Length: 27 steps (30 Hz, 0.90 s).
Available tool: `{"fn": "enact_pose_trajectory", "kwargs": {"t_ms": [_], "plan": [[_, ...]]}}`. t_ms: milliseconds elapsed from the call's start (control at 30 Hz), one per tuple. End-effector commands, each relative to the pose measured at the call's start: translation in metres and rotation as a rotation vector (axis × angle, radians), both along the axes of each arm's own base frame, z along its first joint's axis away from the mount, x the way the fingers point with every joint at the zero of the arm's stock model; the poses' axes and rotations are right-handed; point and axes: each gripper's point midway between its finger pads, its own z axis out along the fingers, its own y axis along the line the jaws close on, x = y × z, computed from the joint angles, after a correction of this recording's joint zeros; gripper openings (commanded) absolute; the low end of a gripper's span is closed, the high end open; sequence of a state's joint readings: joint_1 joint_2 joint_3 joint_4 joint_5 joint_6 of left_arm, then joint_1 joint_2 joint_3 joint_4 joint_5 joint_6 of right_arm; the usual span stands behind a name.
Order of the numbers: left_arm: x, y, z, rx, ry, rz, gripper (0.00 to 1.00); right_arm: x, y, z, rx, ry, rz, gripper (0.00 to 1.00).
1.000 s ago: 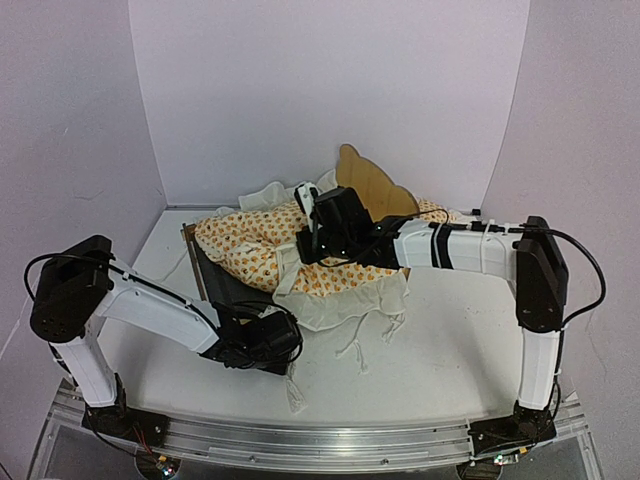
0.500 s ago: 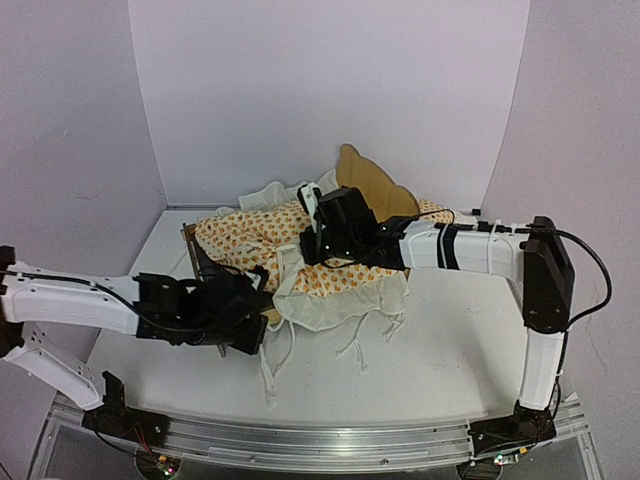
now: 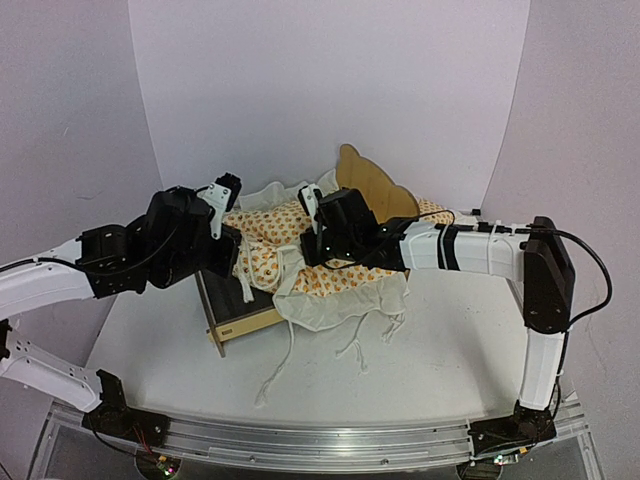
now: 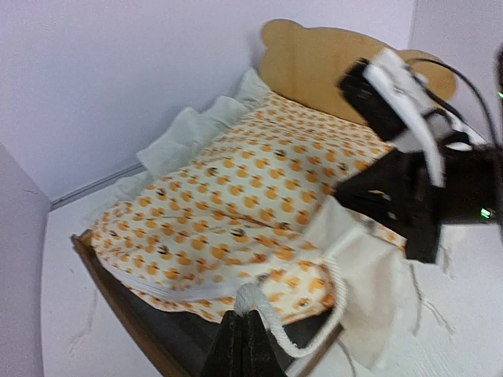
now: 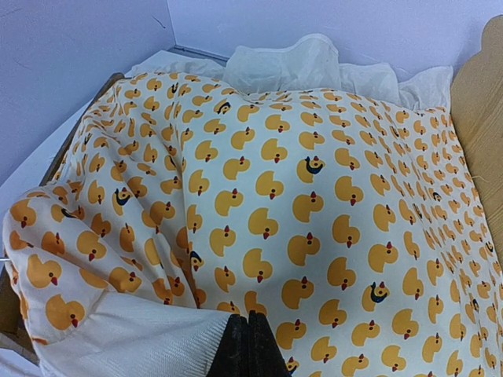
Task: Set up the pet bed
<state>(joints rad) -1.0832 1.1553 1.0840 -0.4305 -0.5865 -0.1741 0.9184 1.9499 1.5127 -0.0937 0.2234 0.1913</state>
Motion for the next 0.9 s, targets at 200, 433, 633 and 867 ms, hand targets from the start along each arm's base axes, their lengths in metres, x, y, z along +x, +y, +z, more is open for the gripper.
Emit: {"fn": "enact_pose_trajectory", "kwargs": {"t_ms": [200,433,633,867], "plan": [[0.047,0.028,-0.005,0.037,-0.088,0.095,0.00,0.002,-0.008,0.054,0.087,-0.073,-0.023,0.00],[0.039,0.021,-0.034,-0.036,0.010,0.069,0.00,0.001,-0.006,0.056,0.098,-0.068,-0.015,0.00],[0.028,0.019,-0.057,-0.064,0.081,0.036,0.00,-0.001,-0.009,0.057,0.097,-0.068,-0.014,0.00],[0.019,0.015,-0.059,-0.127,0.124,0.007,0.00,-0.001,-0.008,0.057,0.100,-0.066,-0.011,0.00]]}}
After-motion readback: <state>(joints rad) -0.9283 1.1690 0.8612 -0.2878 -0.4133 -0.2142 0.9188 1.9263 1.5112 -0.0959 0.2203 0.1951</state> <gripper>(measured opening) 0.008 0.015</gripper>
